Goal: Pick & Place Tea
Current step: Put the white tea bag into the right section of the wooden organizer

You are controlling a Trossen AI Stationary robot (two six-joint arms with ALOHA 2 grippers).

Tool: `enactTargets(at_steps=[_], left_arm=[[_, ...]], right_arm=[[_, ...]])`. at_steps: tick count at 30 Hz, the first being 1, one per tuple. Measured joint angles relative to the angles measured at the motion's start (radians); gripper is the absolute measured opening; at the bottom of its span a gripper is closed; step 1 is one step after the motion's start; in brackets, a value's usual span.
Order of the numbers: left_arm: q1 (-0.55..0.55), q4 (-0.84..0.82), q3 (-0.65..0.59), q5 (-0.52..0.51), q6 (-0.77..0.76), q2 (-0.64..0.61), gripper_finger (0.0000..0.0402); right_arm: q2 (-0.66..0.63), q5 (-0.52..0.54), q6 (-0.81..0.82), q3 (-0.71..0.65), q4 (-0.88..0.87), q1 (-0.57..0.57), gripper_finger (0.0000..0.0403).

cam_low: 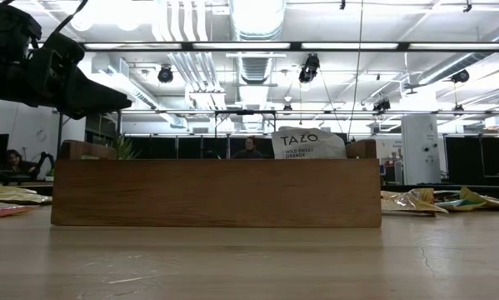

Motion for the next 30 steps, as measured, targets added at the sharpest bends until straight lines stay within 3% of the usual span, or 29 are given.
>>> enactTargets(at_steps=[3, 7, 13, 18, 23, 26, 30], left_arm=[[0.000, 0.000, 0.000, 0.000, 0.000, 0.001, 0.0147], [0.000, 0.000, 0.000, 0.000, 0.000, 0.000, 0.0147], [0.000, 0.000, 0.000, 0.000, 0.000, 0.000, 0.0147], [0.000, 0.000, 0.000, 0.000, 0.000, 0.000, 0.0147], [0.000, 0.001, 0.000, 0.000, 0.000, 0.001, 0.0147], [0.000, 0.001, 0.000, 0.000, 0.000, 0.001, 0.0147], [0.000, 0.000, 0.000, 0.000, 0.000, 0.001, 0.0147]], right_arm=[[-0.027, -0.250, 0.064, -0.001, -0.117, -0.001, 0.0012], [-0.093, -0.428, 0.364, 0.005, -0.485, -0.039, 0.0012], [-0.155, -0.521, 0.730, 0.003, -0.998, -0.098, 0.0012], [-0.228, -0.442, 1.022, 0.006, -1.255, -0.097, 0.0012], [-0.214, -0.443, 1.256, 0.004, -1.413, -0.093, 0.0012], [-0.194, -0.511, 1.410, 0.004, -1.507, -0.090, 0.0012], [-0.148, -0.679, 1.773, -0.003, -1.766, -0.083, 0.0012]])
